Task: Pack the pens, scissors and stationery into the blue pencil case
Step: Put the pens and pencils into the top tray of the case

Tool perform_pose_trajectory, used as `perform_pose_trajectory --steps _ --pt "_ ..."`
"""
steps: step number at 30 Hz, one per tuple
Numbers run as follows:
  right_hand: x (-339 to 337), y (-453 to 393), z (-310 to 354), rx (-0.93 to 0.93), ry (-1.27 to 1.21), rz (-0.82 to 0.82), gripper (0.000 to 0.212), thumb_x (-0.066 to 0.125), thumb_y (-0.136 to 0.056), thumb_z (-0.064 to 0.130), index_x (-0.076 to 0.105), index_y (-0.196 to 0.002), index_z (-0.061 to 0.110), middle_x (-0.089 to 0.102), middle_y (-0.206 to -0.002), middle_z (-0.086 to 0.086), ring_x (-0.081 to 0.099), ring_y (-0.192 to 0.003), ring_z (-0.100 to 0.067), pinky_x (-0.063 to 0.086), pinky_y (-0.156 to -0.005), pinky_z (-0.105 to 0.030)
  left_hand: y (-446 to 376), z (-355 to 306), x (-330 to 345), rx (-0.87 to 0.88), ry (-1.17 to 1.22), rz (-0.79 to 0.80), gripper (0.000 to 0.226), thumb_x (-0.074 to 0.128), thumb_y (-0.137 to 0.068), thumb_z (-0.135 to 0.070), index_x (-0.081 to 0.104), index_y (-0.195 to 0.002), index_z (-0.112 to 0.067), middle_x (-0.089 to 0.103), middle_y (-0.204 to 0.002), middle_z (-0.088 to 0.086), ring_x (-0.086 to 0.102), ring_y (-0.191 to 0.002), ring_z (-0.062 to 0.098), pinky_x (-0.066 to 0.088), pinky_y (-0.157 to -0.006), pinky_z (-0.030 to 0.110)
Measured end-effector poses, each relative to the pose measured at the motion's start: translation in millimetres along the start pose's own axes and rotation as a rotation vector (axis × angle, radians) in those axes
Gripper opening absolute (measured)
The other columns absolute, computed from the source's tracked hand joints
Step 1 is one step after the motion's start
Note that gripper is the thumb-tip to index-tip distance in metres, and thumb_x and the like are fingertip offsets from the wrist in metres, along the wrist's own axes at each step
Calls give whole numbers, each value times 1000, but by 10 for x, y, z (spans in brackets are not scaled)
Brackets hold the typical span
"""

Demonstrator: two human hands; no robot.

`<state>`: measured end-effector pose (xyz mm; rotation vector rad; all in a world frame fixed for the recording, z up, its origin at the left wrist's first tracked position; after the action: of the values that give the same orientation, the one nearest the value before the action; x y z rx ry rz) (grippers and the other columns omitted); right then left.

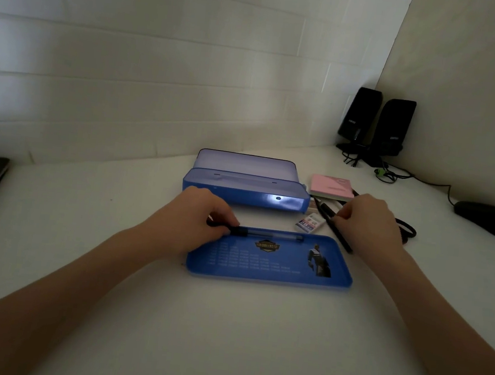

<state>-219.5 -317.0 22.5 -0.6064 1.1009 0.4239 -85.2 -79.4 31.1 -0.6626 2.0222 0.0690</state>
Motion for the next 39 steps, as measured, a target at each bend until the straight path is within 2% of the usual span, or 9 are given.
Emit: perform_pose_trajectory --steps 4,7,13,19,23,28,31,35,39 --pt "-76 49 22 -34 -54 -71 14 61 -82 18 72 -78 10 68 -73 -5 60 -62 -18 47 -56 -28 -1 -3 6 6 23 10 22 66 -81 -8 74 -97 -21 69 -88 -12 63 -83 2 43 -76 -1" --pt "-253 98 124 -136 -325 -87 7 64 -83 18 70 -85 18 65 -77 5 57 -66 -4 40 -58 -15 -16 20 -10 5 63 19 21 67 -80 -7 74 -96 -19 68 -84 -14 61 -91 -1 46 -79 4" --pt "-379 382 447 -495 -477 354 10 69 -81 24 73 -90 26 71 -81 13 64 -75 0 43 -66 -1 -35 67 -73 -12 115 20 16 74 -75 -18 74 -91 -21 68 -84 -18 61 -87 -4 50 -75 8" --pt "-286 527 565 -602 -388 415 12 71 -80 21 75 -91 22 65 -77 18 60 -76 6 44 -65 -3 -48 77 -167 -39 177 -165 8 71 -77 -26 74 -85 -27 71 -80 -17 63 -77 -9 41 -67 -1" --pt "-54 594 674 -632 -358 358 11 75 -76 24 73 -86 20 66 -78 12 60 -74 -1 44 -64 -8 -18 9 -115 -9 252 -15 32 81 -65 -31 70 -95 -32 70 -86 -15 64 -85 -2 51 -78 12" --pt "114 642 804 -685 -265 157 8 70 -79 29 69 -81 21 53 -84 12 45 -82 -3 43 -72 -26 -12 11 48 54 155 51 31 80 -68 -21 67 -93 -33 65 -88 -21 60 -89 -3 47 -77 6" --pt "79 599 775 -659 -257 116 8 68 -80 31 68 -82 23 54 -84 11 45 -72 -2 43 -69 -27 -26 37 58 56 138 26 28 76 -72 -15 65 -91 -33 63 -87 -23 59 -89 -5 45 -73 3" --pt "-123 339 500 -439 -334 -87 2 66 -83 25 67 -85 25 59 -79 10 51 -66 0 43 -63 -21 -41 72 47 49 131 38 27 75 -74 -15 67 -96 -29 66 -92 -20 60 -92 -8 45 -78 3" --pt "-202 28 -3 -125 -118 -276 15 61 -86 27 64 -101 24 66 -94 0 58 -84 -19 49 -71 -34 -40 84 43 37 141 33 24 74 -74 -14 69 -94 -27 69 -92 -17 61 -90 -6 46 -81 5"
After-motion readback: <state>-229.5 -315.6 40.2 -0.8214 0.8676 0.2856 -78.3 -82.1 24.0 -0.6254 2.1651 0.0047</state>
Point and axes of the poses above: each hand's wrist, its own y-axis away from the middle knuckle, its own x-axis out of the palm, z = x × y, the point moved 1 cm from there along -y, towards the middle knuckle
